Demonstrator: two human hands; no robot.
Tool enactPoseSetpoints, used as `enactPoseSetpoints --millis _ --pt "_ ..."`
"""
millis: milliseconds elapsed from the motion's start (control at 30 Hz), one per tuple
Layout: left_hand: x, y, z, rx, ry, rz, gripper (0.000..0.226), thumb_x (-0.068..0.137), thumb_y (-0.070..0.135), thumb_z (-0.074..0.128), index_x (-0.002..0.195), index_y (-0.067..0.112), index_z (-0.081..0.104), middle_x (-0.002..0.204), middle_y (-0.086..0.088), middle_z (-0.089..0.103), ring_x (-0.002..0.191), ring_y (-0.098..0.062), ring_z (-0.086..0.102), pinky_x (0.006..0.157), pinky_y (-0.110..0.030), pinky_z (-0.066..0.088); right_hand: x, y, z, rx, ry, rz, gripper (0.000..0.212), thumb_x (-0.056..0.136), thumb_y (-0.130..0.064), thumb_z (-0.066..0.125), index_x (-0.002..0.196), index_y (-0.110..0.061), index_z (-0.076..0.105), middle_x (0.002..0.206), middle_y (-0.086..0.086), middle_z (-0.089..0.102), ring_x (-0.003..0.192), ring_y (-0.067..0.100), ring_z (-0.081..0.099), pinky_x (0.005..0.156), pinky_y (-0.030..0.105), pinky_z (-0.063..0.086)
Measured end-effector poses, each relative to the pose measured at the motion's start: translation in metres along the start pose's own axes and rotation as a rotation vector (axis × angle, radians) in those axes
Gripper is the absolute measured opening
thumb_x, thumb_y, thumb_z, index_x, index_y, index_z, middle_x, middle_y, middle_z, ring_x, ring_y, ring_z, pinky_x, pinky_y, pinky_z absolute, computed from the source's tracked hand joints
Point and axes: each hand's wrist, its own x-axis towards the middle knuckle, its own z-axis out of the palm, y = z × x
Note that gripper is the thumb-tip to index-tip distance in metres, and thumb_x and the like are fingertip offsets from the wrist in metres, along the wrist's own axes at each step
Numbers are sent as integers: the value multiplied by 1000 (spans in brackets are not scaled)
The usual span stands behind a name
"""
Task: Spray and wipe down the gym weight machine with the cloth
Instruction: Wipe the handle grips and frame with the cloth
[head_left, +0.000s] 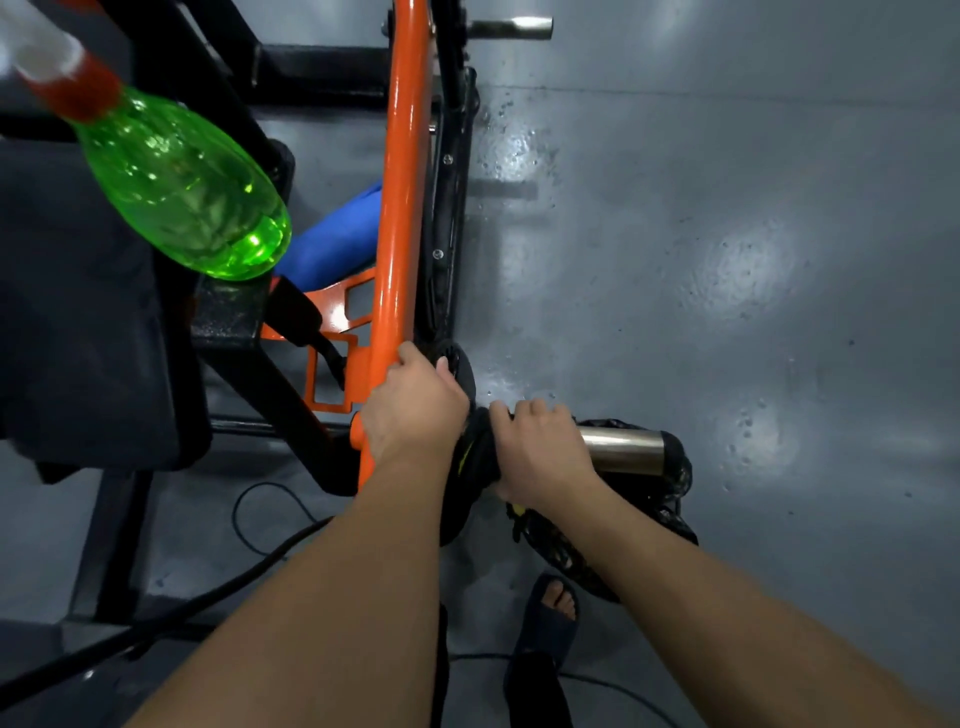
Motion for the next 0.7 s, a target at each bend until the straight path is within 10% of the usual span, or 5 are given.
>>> enactPoseSetpoints --millis 167,367,467,600,700 --pt "38 19 -7 65 -144 58 32 102 34 54 117 7 64 121 -17 66 111 -39 63 79 -36 42 43 28 -42 442 -647 106 72 56 -67 83 104 -18 63 101 2 70 86 23 65 75 35 57" --pt "47 24 -1 147 -133 76 27 99 28 59 117 9 67 124 -14 65 114 -36 63 79 -34 37 53 49 -36 1169 -1074 268 19 93 -34 70 94 -15 73 84 4 77 73 18 72 75 25 59" --pt "46 24 -3 138 -138 81 27 97 26 59 117 10 67 124 -13 65 113 -36 63 79 -35 38 50 48 -32 1221 -1030 297 26 89 -38 74 100 -15 74 89 4 77 79 20 72 84 30 59" --pt "38 24 -11 129 -155 97 23 96 26 60 112 11 69 118 -12 68 108 -34 65 76 -34 41 39 51 -26 878 -619 282 85 44 -81 84 109 -26 75 107 -6 74 95 17 71 95 39 58" --pt "34 23 -14 97 -160 100 22 98 27 58 109 10 67 116 -12 68 107 -34 65 76 -34 41 17 56 -29 782 -449 249 81 47 -95 70 106 -39 74 107 -10 74 99 17 68 96 39 56"
